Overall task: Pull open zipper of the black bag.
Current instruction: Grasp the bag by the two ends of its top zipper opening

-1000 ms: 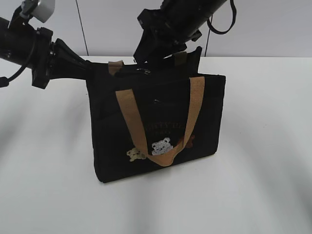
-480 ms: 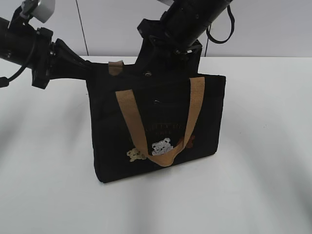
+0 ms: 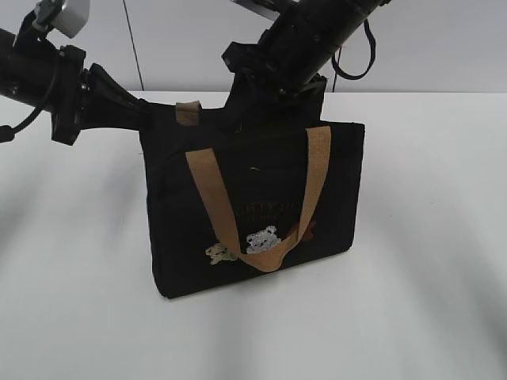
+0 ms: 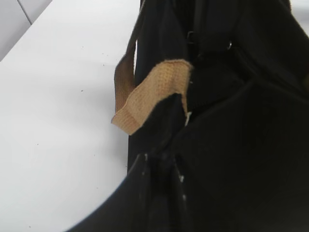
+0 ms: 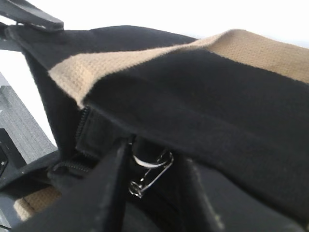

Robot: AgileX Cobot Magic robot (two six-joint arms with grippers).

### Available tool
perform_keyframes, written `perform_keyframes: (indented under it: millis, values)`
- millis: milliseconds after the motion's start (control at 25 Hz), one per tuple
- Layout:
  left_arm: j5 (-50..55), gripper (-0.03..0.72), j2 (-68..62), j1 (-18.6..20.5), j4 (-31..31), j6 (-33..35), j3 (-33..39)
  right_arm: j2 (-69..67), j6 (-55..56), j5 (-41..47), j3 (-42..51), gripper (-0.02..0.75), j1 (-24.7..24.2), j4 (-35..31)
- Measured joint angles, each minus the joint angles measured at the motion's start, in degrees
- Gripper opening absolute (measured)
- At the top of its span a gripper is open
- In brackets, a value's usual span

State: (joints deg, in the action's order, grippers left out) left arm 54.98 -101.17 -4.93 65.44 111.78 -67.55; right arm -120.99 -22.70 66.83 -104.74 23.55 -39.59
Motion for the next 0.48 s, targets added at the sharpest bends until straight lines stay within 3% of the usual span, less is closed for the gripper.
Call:
perform_keyframes:
  millis: [320, 480]
  values:
    - [0.00, 0.053, 0.00, 0.00, 0.27, 0.00, 0.00, 1.60, -2.74, -0.23, 0.00, 0.202, 0.00, 0.78]
    - [0.00, 0.053, 0.00, 0.00, 0.33, 0.00, 0.00, 3.87, -2.64, -0.41, 0.00, 0.199, -0.05, 4.56]
